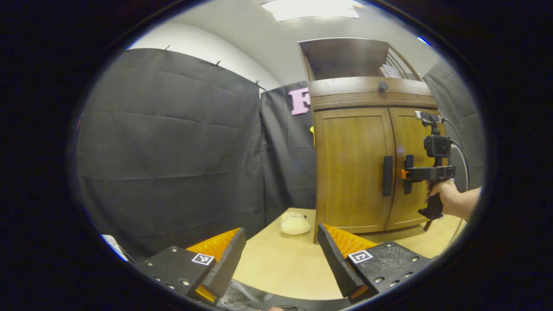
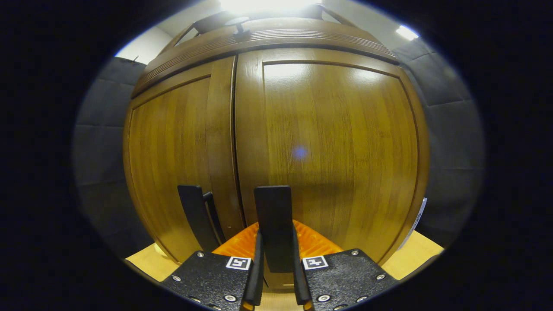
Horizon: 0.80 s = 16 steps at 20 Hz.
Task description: Open the right door of the double-door shoe cabinet with the right hand, and open the left door with the left hand.
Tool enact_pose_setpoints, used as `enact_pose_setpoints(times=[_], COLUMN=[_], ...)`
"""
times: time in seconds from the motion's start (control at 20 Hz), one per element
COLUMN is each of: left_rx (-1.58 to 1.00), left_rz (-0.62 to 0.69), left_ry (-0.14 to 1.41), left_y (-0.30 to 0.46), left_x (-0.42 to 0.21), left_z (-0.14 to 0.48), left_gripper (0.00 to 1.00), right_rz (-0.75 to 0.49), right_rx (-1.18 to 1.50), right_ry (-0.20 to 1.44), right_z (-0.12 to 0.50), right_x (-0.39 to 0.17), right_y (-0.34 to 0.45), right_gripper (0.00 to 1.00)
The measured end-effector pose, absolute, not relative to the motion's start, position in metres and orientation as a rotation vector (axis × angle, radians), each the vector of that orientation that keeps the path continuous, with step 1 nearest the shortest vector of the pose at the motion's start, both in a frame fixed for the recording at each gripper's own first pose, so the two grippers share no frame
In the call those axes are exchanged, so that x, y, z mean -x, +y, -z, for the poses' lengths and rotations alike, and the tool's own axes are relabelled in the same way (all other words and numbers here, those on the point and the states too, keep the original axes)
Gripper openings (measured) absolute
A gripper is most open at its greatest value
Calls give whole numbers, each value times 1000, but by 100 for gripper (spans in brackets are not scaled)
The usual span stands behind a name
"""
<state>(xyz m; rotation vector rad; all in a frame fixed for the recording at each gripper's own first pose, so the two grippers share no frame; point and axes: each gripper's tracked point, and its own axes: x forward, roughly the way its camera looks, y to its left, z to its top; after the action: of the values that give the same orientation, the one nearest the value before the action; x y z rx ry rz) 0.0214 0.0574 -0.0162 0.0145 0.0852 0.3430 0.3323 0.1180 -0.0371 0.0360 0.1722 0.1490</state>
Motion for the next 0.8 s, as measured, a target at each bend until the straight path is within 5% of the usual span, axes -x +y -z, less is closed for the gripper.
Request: enact_pose_setpoints(times=[0.4, 0.45, 0.65, 0.8], left_rx=[-23, -25, -36, -32], left_rz=[-275, -267, -235, -212], left_ry=[63, 58, 39, 38], left_y=[46, 45, 35, 27], left_x=[-17, -17, -12, -10], left_z=[8, 6, -1, -1], left_gripper=[100, 88, 100, 96], right_rz=[-162, -161, -165, -166], right_rx=[-29, -31, -31, -32], right_ry=[171, 168, 158, 158], right_z=[32, 31, 24, 17], right_x=[-295, -290, -283, -278], right_y=[106, 104, 102, 100], right_gripper=[27, 27, 27, 27])
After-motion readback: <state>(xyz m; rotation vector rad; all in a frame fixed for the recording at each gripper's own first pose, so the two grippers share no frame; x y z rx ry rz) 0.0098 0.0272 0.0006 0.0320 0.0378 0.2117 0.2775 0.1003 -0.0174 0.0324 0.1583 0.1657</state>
